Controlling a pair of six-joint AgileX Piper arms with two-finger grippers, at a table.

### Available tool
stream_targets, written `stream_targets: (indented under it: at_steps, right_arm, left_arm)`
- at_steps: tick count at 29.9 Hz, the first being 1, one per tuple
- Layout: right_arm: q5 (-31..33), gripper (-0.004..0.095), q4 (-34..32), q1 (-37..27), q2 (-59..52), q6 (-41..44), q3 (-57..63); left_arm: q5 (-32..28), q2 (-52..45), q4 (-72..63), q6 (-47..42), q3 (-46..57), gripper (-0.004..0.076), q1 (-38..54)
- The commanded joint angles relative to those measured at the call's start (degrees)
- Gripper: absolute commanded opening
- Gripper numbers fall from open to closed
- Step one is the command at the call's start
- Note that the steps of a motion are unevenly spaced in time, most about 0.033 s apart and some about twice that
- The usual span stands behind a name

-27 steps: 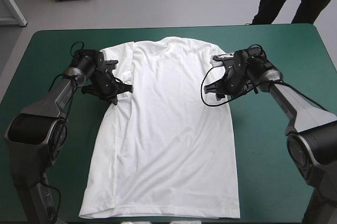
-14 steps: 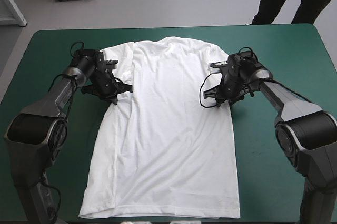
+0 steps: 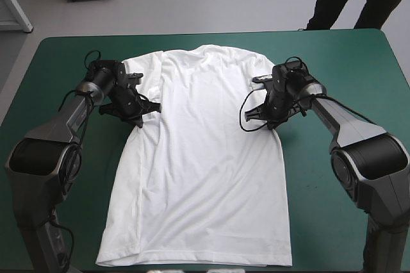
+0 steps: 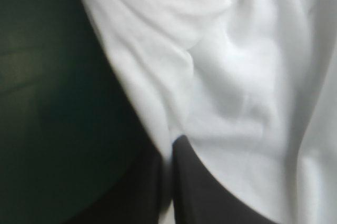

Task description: Fold the cloth

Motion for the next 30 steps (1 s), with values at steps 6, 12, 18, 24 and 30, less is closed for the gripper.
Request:
stream_targets:
  at_steps: [6, 12, 18, 24, 30]
  right_arm:
    - [5.8, -0.0017, -4.7, 0.9, -4.7, -0.3, -9.5]
    - [8.3, -0.0017, -7.5, 0.6, -8.3, -0.2, -15.9]
    - [8.3, -0.0017, -11.1, 0.6, -14.2, 0.0, -17.6]
    - [8.2, -0.0017, -15.5, 0.6, -20.8, 0.0, -21.6]
    - [8.0, -0.0017, -16.0, 0.6, -24.8, -0.4, -29.3]
  left_arm:
    - [0.6, -4.6, 1.2, 1.4, -9.1, -0.0009, 0.3]
    - [3.8, -8.4, 1.2, 2.2, -15.3, -0.0009, 0.3]
    - [4.8, -13.2, 1.0, 2.2, -18.2, -0.0009, 0.3]
    - [4.4, -19.0, 1.0, 2.6, -20.9, -0.0009, 0.3]
    - [2.9, -24.7, -0.7, 4.2, -25.5, -0.0009, 0.3]
